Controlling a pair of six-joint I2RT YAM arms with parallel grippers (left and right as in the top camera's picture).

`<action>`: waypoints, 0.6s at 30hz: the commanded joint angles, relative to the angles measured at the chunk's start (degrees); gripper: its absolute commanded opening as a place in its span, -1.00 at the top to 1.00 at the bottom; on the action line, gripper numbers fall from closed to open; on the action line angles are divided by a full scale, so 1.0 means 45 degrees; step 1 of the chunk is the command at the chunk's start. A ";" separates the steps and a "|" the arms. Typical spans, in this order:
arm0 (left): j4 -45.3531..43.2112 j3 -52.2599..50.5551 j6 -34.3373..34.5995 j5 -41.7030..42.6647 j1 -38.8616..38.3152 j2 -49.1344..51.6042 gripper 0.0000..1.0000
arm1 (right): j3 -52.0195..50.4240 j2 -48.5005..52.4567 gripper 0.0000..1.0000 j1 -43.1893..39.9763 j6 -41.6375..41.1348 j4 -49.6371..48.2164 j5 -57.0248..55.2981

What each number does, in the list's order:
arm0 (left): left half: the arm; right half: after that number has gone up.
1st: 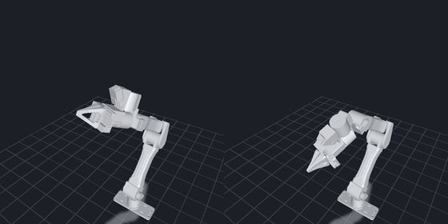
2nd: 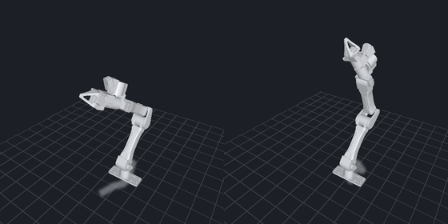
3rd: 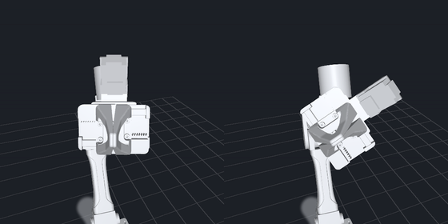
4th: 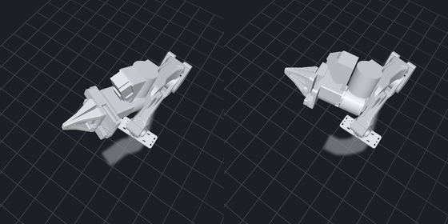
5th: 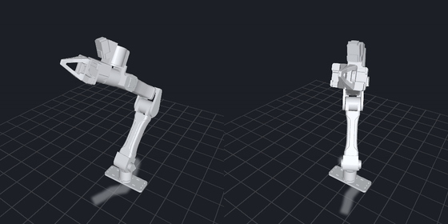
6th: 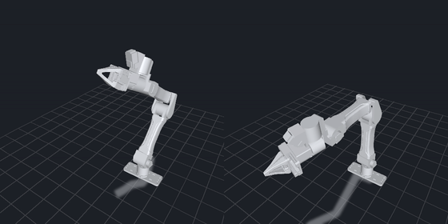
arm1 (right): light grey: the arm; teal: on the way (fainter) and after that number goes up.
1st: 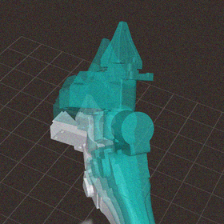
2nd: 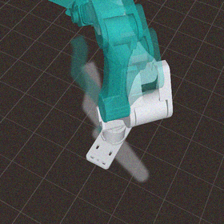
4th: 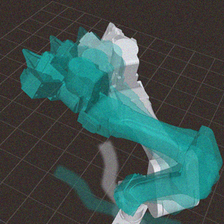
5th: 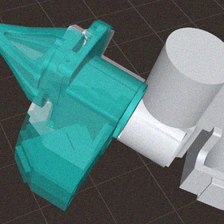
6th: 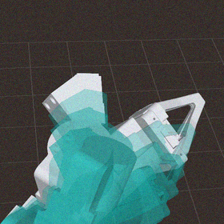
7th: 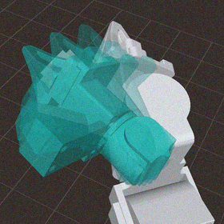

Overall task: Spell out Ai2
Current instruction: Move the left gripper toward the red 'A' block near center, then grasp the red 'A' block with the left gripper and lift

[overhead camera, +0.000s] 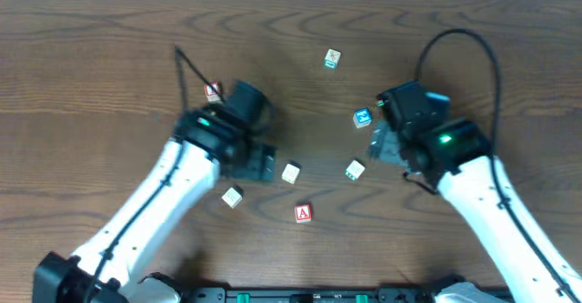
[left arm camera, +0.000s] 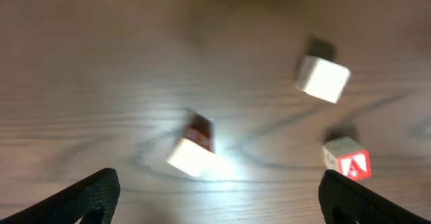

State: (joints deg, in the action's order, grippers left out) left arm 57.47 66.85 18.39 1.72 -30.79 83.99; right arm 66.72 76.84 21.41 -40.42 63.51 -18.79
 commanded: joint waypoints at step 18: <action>-0.2166 -0.0228 0.9544 -0.0797 -0.5518 0.2521 -0.92 | 0.0170 0.0092 -0.98 -0.5969 0.1530 -0.0253 0.1141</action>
State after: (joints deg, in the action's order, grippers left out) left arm 47.62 65.98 58.41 0.47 -55.94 94.08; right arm 66.72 76.88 -5.08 -35.97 62.11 -13.56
